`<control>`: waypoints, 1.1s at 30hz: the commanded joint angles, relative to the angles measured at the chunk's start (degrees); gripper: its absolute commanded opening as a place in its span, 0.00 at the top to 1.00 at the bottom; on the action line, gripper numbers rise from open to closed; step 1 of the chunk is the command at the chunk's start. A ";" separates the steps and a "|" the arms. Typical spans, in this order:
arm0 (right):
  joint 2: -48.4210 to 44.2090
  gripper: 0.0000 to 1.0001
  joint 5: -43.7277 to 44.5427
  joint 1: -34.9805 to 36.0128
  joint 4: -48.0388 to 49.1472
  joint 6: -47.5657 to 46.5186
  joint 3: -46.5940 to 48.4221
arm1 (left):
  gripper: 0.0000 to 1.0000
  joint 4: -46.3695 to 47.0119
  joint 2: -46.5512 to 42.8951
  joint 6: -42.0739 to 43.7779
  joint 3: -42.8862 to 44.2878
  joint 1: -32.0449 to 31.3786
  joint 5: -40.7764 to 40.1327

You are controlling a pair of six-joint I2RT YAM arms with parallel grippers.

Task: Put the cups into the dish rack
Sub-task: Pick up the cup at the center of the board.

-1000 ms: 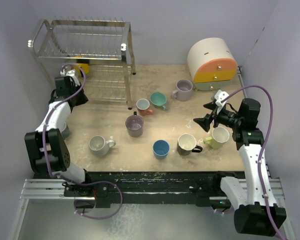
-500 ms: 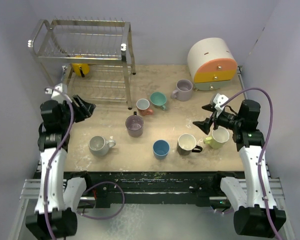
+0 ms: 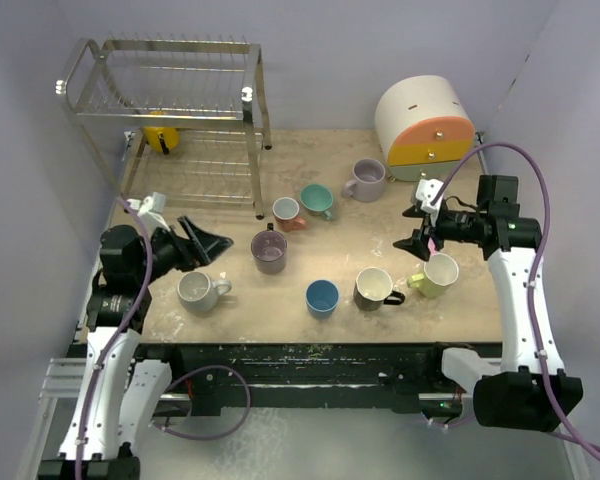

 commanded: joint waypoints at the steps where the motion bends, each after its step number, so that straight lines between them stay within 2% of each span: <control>1: -1.39 0.27 5.56 1.51 -5.35 -5.67 1.98 | 0.18 1.42 -0.57 -0.20 0.77 -10.55 -0.83; 6: -0.25 0.25 9.18 2.72 -7.28 -14.20 0.43 | 0.18 11.31 0.94 -4.19 -2.69 -17.39 1.93; 8: 1.20 0.25 10.48 2.78 -9.60 -19.10 -0.48 | 0.17 14.41 1.64 -5.79 -3.67 -18.03 3.59; 11: 4.30 0.25 12.76 2.81 -9.89 -21.40 -1.50 | 0.16 17.63 1.20 -7.99 -5.65 -18.06 5.56; 15: 8.20 0.25 11.61 2.84 -11.97 -24.19 0.53 | 0.13 17.57 1.86 -8.46 -6.97 -18.04 4.64; 20: 10.26 0.25 11.37 5.84 -11.33 -26.48 1.76 | 0.07 12.96 3.87 -5.19 -2.33 -18.03 0.85; 23: 10.91 0.24 14.56 10.84 -9.41 -26.00 1.55 | 0.00 15.87 3.30 -8.72 -2.74 -18.01 -0.10; 25: 11.18 0.24 14.94 13.48 -8.82 -26.30 1.61 | 0.00 18.94 1.89 -12.22 -5.64 -18.06 -0.65; 30: 11.64 0.24 13.82 16.03 -8.35 -27.57 3.99 | 0.01 16.13 -3.25 -14.60 -7.43 -18.05 -5.71; 33: 11.75 0.23 14.18 18.45 -8.72 -27.49 5.42 | 0.01 19.63 -5.06 -18.17 -9.87 -18.03 -5.56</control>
